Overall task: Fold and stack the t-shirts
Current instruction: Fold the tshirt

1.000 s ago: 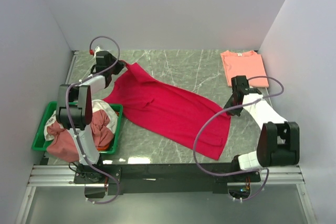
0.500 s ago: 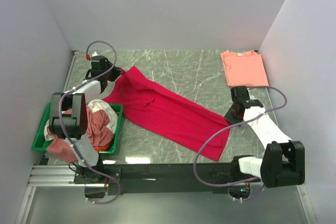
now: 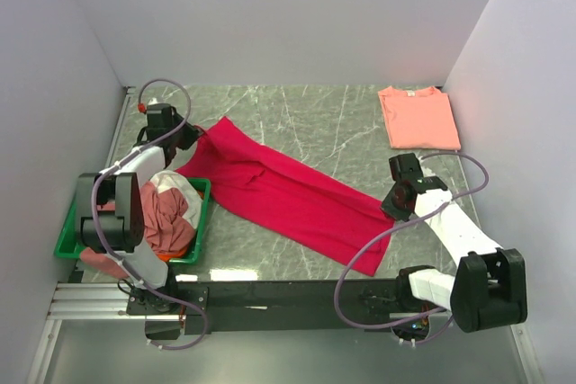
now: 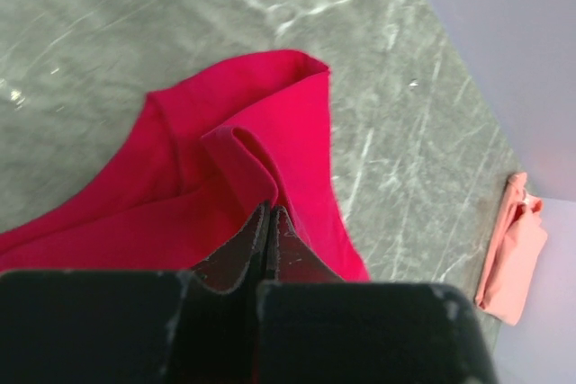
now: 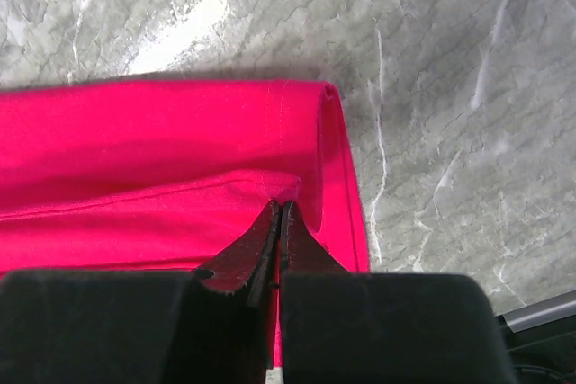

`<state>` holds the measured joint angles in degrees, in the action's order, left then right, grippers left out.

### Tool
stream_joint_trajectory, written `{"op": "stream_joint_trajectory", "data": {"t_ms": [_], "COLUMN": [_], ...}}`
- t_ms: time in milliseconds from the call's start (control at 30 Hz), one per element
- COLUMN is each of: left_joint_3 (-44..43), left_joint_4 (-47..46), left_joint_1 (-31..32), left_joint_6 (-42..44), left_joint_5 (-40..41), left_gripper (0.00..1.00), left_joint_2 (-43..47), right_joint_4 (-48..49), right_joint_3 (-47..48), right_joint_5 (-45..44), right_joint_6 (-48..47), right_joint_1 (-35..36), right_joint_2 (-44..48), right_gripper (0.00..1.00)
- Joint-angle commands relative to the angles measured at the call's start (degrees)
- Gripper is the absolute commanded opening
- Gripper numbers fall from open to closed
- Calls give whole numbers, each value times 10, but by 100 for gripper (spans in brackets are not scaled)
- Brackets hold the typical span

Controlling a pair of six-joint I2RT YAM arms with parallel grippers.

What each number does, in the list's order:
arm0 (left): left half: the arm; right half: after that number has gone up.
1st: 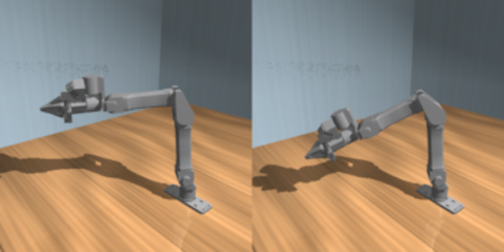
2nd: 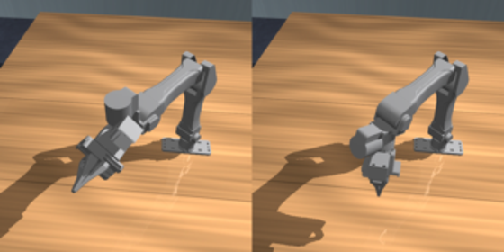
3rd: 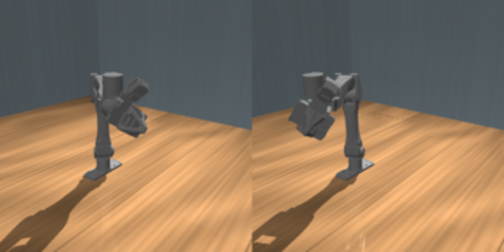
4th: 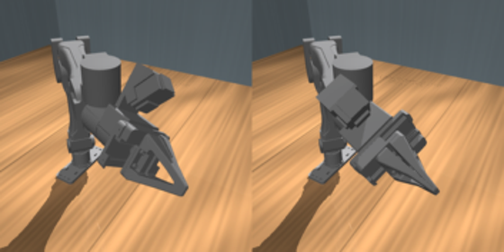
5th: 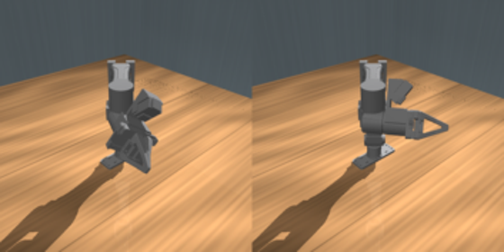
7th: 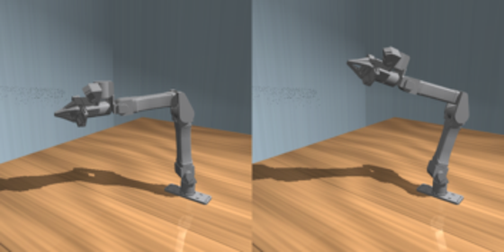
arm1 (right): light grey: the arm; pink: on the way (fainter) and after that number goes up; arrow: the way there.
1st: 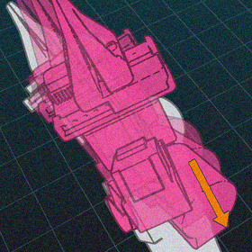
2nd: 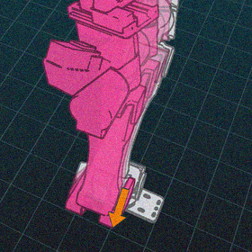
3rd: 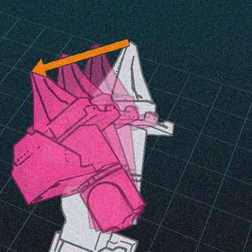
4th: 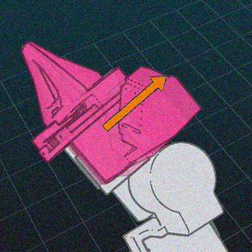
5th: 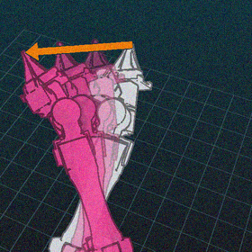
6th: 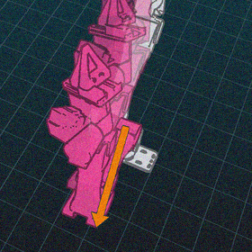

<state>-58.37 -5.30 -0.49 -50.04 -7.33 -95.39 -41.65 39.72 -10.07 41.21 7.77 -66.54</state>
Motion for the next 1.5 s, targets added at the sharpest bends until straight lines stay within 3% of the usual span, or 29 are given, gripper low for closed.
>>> {"op": "stream_joint_trajectory", "data": {"t_ms": [0,300,367,400,433,633,800,1100,1300,1467], "left_joint_3": [18,37,41,42,41,28,27,-10,-67,-118], "left_joint_4": [5,41,51,51,71,90,100,83,65,85], "left_joint_1": [-8,-14,-14,-17,-18,-21,-21,-9,27,55], "left_joint_6": [14,5,-2,-8,-12,-20,-7,33,47,56], "left_joint_5": [-4,12,16,17,21,24,28,-14,-108,-126], "left_gripper": [0,0,0,1,4,27,33,36,38,39], "left_joint_2": [34,60,67,70,75,78,79,49,-53,-138], "right_joint_4": [-8,-12,-19,-28,-34,-83,-69,40,81,90], "right_joint_3": [-13,-40,-37,-35,-33,-5,25,41,33,42], "right_joint_5": [-21,-21,-21,-23,-22,-20,-14,43,73,73], "right_joint_6": [15,32,40,42,45,64,55,50,54,52], "right_joint_1": [9,25,31,33,35,52,52,51,52,41], "right_joint_2": [21,30,33,33,39,103,92,-37,-112,-179], "right_gripper": [0,0,12,29,34,50,51,49,49,48]}}
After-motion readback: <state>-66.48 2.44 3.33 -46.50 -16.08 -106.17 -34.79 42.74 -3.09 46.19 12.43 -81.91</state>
